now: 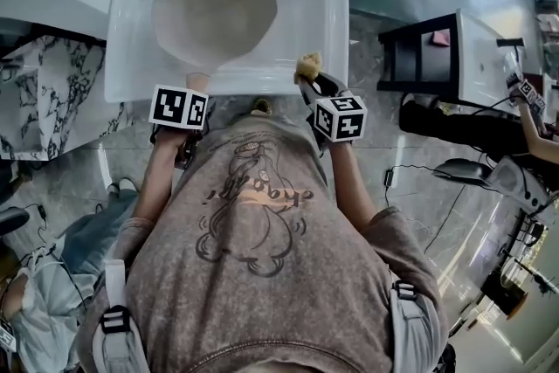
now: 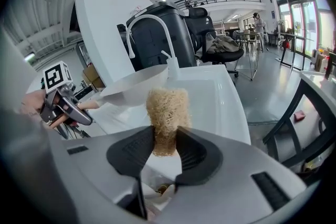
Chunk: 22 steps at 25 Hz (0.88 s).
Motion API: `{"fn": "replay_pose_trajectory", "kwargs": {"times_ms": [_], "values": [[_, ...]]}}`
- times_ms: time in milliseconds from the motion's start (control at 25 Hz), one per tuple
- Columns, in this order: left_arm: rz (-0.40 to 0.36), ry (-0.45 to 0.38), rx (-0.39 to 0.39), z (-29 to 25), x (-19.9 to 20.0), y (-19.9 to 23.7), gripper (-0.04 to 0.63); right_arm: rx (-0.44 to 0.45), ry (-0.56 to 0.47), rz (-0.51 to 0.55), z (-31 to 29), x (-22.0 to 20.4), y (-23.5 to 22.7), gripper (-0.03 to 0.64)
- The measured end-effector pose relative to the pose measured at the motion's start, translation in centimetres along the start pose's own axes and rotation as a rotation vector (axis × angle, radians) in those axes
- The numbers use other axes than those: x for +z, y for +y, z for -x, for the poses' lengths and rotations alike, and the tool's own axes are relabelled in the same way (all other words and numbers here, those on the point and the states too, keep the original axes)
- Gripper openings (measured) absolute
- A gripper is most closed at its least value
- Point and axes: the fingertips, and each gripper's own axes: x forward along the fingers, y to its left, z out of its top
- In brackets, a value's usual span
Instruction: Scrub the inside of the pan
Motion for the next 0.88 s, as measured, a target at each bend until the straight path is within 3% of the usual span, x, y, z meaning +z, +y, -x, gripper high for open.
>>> {"fn": "replay_pose_trajectory", "kwargs": {"times_ms": [880], "values": [[0.028, 0.006, 0.007, -0.8, -0.2, -0.3, 0.063, 0.062, 0.025, 0.022, -1.4, 0.1, 0.5, 0.141]]}}
